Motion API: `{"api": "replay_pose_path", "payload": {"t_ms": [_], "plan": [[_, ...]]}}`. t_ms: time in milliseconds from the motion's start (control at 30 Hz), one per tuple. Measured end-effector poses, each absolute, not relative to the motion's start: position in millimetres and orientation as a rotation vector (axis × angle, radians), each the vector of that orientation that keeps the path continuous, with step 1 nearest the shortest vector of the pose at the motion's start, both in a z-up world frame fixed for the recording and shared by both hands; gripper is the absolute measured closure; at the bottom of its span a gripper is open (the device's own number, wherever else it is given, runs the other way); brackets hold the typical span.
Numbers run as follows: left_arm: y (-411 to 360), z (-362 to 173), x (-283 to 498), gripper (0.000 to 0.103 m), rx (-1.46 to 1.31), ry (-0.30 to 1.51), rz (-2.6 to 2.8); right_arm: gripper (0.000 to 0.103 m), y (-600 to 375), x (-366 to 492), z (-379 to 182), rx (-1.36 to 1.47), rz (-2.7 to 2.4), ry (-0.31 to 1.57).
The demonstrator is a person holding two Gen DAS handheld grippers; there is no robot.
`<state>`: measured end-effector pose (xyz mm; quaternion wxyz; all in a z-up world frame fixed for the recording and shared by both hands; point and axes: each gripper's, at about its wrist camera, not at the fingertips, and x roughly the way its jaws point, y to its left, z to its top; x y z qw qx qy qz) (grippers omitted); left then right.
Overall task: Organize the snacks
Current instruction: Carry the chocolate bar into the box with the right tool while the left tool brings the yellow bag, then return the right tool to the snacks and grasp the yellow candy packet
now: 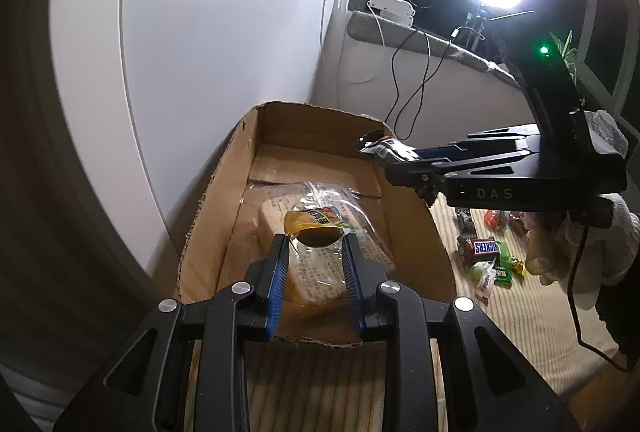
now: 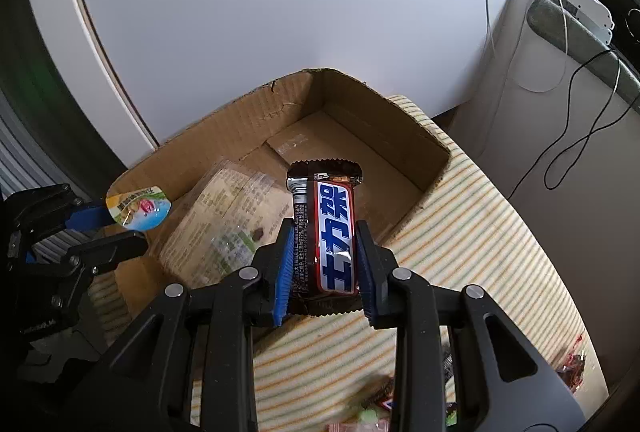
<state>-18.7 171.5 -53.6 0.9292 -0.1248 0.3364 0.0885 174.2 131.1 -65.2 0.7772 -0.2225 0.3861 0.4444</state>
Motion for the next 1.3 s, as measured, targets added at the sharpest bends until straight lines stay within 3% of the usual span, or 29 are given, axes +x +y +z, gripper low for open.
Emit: {"api": "replay_pose_path", "payload": {"t_ms": [367, 433, 500, 567, 1300], "plan": [[171, -52, -19, 0.073, -0.254, 0.687, 0.193, 0.073, 138, 180, -70, -0.468, 0.973, 0.845], [170, -51, -18, 0.07, -0.247, 0.688, 0.196, 0.056, 137, 180, -68, -0.467, 0.972, 0.837], [169, -51, -18, 0.052, -0.241, 0.685, 0.201, 0.039, 136, 179, -65, -0.462, 0.963, 0.82], [168, -50, -19, 0.05, -0.24, 0.68, 0.202, 0.031, 136, 178, -62, -0.457, 0.959, 0.808], [129, -26, -29, 0.05, -0.153, 0.638, 0.182, 0.031, 84, 164, -40, -0.448, 0.896, 0.768]]}}
